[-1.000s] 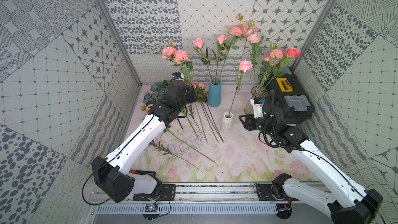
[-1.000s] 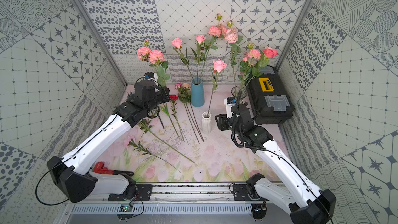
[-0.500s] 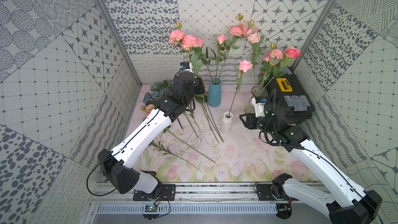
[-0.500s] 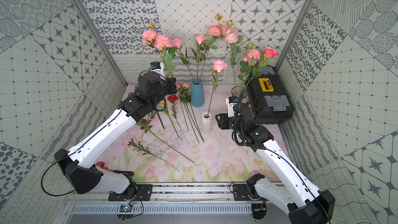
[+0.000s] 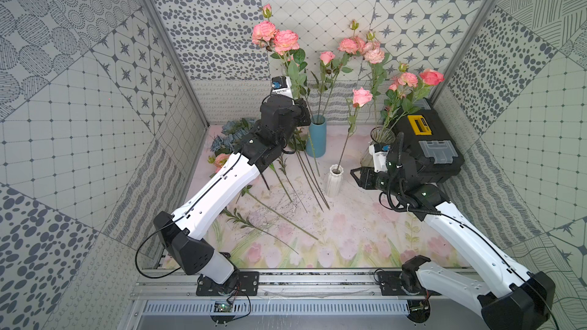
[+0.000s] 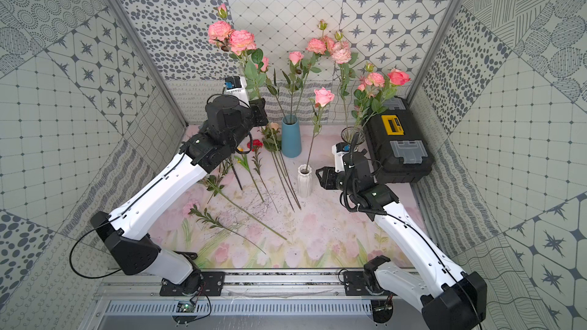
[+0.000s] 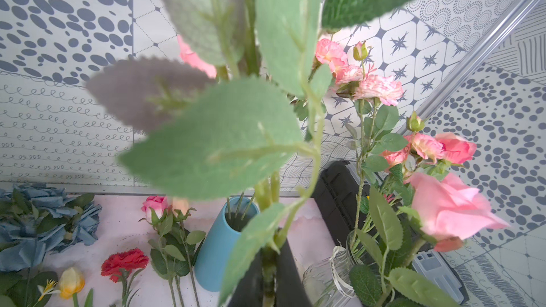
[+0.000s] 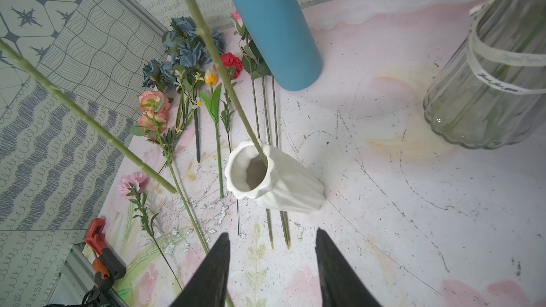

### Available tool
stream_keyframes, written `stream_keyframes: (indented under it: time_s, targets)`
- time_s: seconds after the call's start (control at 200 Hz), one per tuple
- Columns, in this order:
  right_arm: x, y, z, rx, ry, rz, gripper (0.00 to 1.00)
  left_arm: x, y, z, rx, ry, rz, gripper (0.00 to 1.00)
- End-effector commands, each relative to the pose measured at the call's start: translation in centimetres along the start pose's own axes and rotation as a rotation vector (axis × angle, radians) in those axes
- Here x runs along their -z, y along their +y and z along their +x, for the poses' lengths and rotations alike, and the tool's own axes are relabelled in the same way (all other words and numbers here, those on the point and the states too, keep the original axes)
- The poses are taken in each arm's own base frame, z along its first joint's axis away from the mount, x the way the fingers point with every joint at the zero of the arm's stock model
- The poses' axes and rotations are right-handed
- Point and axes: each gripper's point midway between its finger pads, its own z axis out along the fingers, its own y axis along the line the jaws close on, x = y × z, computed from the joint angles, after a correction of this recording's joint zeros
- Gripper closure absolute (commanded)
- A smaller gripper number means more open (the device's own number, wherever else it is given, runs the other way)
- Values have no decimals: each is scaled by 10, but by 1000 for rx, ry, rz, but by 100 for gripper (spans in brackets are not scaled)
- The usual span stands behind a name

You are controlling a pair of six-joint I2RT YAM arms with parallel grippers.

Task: Place the pink flowers into the vase
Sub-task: Pick up the flower at the center of the board, then place the flower in the vase.

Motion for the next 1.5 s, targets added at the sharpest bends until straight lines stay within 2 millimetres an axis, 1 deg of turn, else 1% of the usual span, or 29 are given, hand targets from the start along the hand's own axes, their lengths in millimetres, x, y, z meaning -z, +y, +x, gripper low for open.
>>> stream_keyframes:
  time_s: [0.0, 0.175, 0.36, 0.615, 0.73, 1.121, 1.496]
  targets:
    - [-10, 3, -7, -27, -23, -30, 52, -4, -17, -28, 1, -106, 35, 100]
    - [-22, 1, -6, -41, -11, -41, 52, -13, -28, -32, 13, -118, 59, 100]
    - [-30, 0, -4, -52, -7, -48, 52, -23, -38, -30, 15, -120, 80, 100]
    - [-39, -5, -3, -55, -7, -39, 52, -34, -46, -21, 24, -112, 95, 100]
    - [-43, -6, -2, -61, -4, -45, 53, -39, -50, -14, 19, -98, 101, 100]
    - [-53, -2, -2, -66, 10, -72, 53, -50, -51, 4, 14, -58, 94, 100]
    - [-61, -3, 1, -73, 17, -81, 53, -51, -50, 15, 12, -33, 92, 100]
